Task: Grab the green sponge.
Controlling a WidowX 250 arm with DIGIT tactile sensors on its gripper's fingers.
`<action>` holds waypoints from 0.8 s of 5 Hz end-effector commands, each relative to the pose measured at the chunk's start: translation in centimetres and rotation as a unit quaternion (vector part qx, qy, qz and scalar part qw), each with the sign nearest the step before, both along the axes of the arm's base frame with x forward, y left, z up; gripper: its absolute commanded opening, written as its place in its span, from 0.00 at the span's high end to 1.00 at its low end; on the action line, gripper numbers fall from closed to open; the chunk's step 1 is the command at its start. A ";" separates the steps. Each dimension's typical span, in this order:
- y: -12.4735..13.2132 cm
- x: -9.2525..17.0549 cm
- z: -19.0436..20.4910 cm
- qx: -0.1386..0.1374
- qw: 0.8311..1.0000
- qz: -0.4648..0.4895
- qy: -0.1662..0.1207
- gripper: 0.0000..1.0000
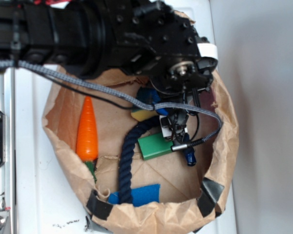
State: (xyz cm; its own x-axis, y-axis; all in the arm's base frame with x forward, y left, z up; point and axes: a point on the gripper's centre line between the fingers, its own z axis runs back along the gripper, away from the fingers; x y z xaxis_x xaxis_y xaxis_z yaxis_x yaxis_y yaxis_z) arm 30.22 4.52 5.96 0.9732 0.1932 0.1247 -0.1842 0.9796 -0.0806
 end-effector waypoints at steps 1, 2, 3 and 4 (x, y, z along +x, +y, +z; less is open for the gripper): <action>1.1 1.0 2.0 0.007 1.000 0.001 -0.030 0.00; 2.0 0.9 1.1 0.009 1.000 -0.015 -0.022 0.00; 3.1 -0.1 1.5 -0.010 0.999 -0.029 -0.019 0.00; 3.7 -1.1 2.5 -0.027 0.999 -0.041 -0.016 0.00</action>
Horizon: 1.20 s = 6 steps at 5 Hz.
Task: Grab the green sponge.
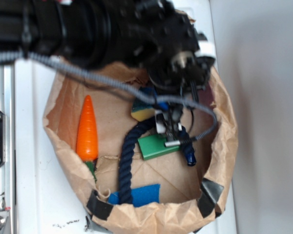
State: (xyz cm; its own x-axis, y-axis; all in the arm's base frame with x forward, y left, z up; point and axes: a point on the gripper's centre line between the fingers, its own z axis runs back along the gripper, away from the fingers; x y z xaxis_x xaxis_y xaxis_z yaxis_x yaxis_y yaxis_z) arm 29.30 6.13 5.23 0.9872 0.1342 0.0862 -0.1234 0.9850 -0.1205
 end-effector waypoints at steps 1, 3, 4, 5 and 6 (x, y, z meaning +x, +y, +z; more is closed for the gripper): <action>2.6 -0.8 3.3 -0.010 1.000 -0.015 -0.026 0.00; 2.2 -1.6 1.5 0.003 0.999 -0.026 -0.035 0.00; 1.8 -1.5 0.4 0.001 0.999 -0.029 -0.038 0.00; 1.5 -1.1 -0.6 -0.009 0.999 -0.033 -0.039 0.00; 1.1 -0.5 -1.5 -0.021 0.999 -0.037 -0.034 0.00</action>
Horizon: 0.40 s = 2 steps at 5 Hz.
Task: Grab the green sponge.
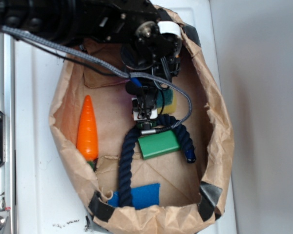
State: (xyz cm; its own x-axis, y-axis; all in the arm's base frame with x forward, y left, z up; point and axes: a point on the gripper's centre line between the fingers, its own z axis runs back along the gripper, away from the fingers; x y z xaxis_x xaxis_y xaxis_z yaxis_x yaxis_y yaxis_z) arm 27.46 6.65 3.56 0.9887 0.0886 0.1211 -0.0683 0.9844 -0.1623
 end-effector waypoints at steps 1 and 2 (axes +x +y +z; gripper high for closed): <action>0.4 1.6 0.6 -0.015 1.000 -0.010 -0.011 0.00; 0.5 1.4 1.9 -0.030 0.999 -0.012 -0.012 0.00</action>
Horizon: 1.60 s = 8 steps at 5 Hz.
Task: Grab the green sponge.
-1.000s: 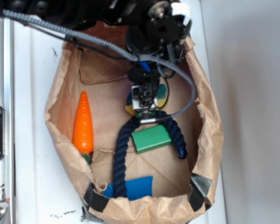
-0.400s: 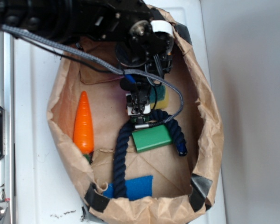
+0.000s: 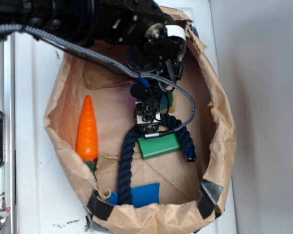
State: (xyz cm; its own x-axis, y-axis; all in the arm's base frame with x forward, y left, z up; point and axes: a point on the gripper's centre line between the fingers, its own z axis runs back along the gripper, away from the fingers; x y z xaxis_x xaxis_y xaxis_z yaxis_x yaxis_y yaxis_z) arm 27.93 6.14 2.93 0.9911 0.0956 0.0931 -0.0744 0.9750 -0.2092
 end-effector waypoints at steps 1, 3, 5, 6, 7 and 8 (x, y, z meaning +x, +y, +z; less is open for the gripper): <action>1.4 0.9 3.0 -0.016 1.000 -0.007 -0.024 0.00; 1.5 0.8 3.6 -0.025 0.999 -0.010 -0.021 0.00; 1.3 1.2 3.6 -0.029 0.999 -0.003 -0.022 0.00; 0.7 1.7 2.4 -0.013 1.000 0.006 -0.026 0.00; 0.3 2.1 0.9 0.003 1.000 0.007 -0.029 0.00; 0.4 2.3 0.1 0.008 0.999 0.013 -0.033 0.14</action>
